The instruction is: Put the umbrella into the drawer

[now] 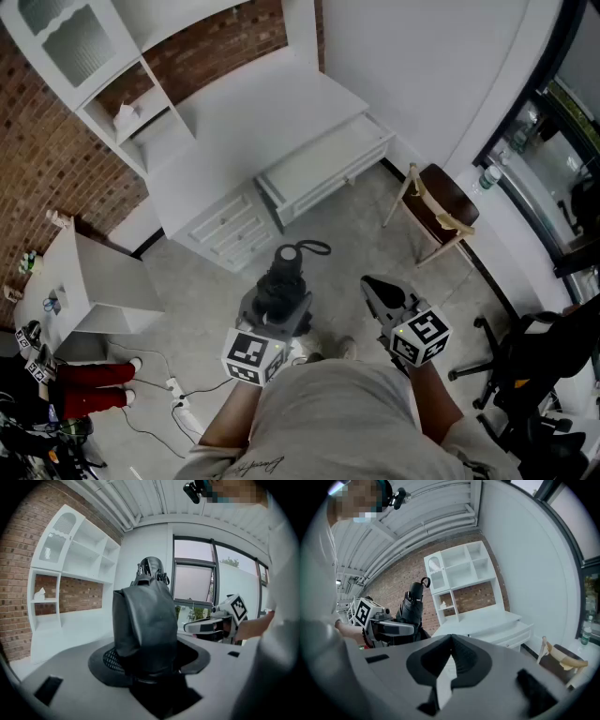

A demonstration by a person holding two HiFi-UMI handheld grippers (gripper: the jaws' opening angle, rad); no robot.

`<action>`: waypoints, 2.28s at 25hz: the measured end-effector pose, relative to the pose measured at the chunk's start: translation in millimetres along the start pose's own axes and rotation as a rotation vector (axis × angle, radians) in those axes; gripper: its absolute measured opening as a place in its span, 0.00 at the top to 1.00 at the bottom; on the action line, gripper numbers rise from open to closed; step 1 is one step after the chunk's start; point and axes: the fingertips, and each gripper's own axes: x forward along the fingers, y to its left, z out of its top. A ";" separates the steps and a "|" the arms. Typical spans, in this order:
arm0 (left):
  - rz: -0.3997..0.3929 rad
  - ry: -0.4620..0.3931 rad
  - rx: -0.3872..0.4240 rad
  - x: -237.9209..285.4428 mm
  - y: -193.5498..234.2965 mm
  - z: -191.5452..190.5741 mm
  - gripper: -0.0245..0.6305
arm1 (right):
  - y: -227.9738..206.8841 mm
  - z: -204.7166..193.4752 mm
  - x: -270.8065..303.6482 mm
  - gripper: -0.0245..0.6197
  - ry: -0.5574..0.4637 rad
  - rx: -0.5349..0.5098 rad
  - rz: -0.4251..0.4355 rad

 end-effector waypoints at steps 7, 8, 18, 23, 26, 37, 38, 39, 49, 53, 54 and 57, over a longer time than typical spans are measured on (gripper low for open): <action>-0.013 -0.015 0.004 1.4 6.4 3.3 0.55 | 3.4 -0.6 7.9 0.92 0.005 -0.007 0.000; -0.016 -0.016 0.005 1.5 7.1 4.1 0.55 | 4.1 -0.2 9.1 0.92 0.006 -0.009 0.001; -0.046 -0.021 0.014 7.8 22.9 11.2 0.55 | 1.3 6.9 26.5 0.92 0.004 0.009 -0.015; -0.063 -0.023 0.022 11.7 35.7 14.5 0.55 | -4.2 10.7 40.4 0.92 0.004 0.013 -0.040; -0.068 -0.019 0.026 12.0 47.8 14.8 0.55 | -4.1 12.8 53.1 0.92 0.004 0.018 -0.043; -0.102 -0.027 0.025 13.6 86.6 21.9 0.55 | -4.4 20.1 88.5 0.92 0.000 0.026 -0.080; -0.102 -0.029 0.023 13.6 90.2 22.5 0.55 | -4.2 21.3 90.3 0.92 -0.002 0.025 -0.084; -0.102 -0.032 0.021 13.7 93.0 23.2 0.55 | -4.3 22.4 91.5 0.92 -0.002 0.023 -0.088; -0.121 -0.042 0.012 23.1 100.6 24.6 0.55 | -14.4 27.6 98.3 0.92 0.004 0.015 -0.103; -0.113 -0.051 0.013 34.3 105.9 29.4 0.55 | -25.8 29.8 103.9 0.92 0.001 0.015 -0.098; -0.111 -0.054 0.011 37.4 108.4 30.9 0.55 | -29.0 31.7 106.6 0.92 -0.001 0.015 -0.096; -0.105 -0.061 0.009 48.2 117.0 36.2 0.55 | -40.2 39.0 117.1 0.92 -0.005 0.010 -0.087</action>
